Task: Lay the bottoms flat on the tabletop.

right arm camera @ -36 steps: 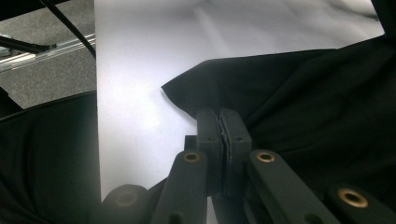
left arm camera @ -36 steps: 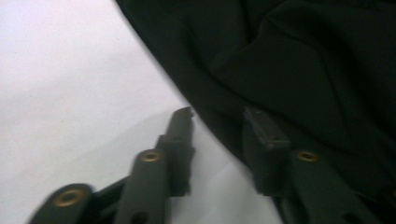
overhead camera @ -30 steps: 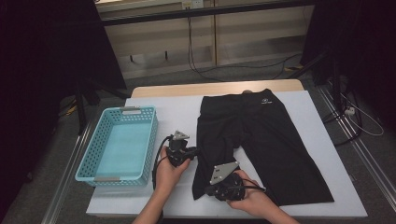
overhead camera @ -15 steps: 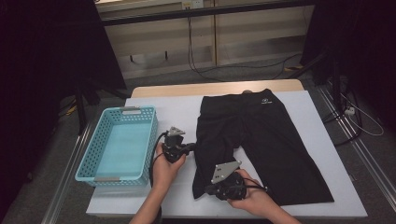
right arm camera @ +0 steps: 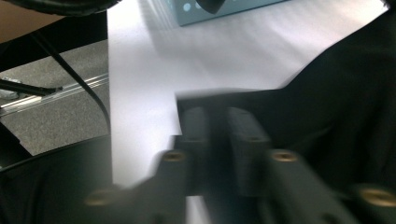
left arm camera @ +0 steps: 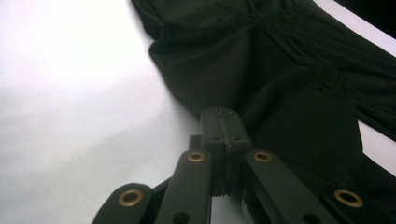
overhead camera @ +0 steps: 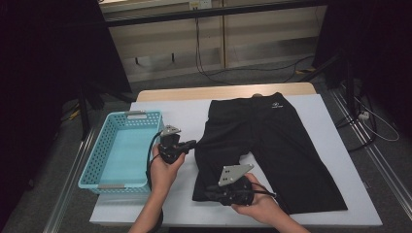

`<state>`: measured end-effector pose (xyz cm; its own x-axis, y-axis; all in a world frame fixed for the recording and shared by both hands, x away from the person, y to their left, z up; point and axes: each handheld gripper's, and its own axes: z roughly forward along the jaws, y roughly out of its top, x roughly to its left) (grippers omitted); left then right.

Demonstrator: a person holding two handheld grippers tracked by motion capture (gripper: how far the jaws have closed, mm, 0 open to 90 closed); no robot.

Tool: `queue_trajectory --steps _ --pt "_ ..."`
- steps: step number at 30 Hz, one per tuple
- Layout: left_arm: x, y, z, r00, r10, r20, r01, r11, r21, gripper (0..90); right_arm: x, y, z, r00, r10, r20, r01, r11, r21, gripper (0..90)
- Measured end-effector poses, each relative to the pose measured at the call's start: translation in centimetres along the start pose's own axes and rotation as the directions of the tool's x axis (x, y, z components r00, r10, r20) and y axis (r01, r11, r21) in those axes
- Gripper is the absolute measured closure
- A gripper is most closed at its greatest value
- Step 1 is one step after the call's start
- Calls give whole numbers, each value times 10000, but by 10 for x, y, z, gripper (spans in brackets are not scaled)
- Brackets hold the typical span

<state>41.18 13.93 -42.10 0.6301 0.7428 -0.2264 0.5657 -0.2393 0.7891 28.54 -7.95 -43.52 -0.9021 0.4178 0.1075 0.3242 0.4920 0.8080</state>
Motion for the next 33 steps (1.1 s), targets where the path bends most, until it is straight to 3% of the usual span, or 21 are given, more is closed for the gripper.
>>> queue_trajectory --steps 4,7,11,15,17,19,24,26,30,33 --pt "3 -1 -1 9999 66 -146 -66 10000 -8 900 -7 -4 -4 9966 162 807 -188 9993 319 575" --pt "3 -2 0 9994 250 -235 -253 9996 -116 900 -20 -11 -16 9864 467 1577 -529 9980 356 540" --pt "2 -5 5 9990 357 -258 -357 9994 6 900 -38 -21 -31 9590 1122 2604 -1255 9915 351 532" --pt "6 -6 6 9987 311 -407 -309 9995 74 900 -51 -30 -41 9233 991 3712 -1385 9870 811 504" --pt "7 -5 4 9975 460 -530 -457 9989 74 900 -57 -33 -45 9167 1449 3724 -1807 9815 630 504" --pt "8 -5 4 9964 528 -660 -526 9986 38 900 -60 -33 -47 9093 1592 3845 -1924 9801 493 504" --pt "8 -8 7 9981 385 -480 -376 9991 189 900 -62 -33 -37 9119 1665 3751 -2061 9762 676 553" --pt "8 -10 8 9985 336 -425 -323 9990 308 896 -64 -31 -32 9065 1733 3851 -2180 9730 754 558" --pt "7 -11 7 9972 501 -559 -488 9985 244 703 -69 -31 -25 8973 1856 4005 -2398 9667 891 590" --pt "6 -12 5 9982 448 -404 -435 9985 328 530 -72 -32 -24 8988 1955 3925 -2501 9638 927 626"
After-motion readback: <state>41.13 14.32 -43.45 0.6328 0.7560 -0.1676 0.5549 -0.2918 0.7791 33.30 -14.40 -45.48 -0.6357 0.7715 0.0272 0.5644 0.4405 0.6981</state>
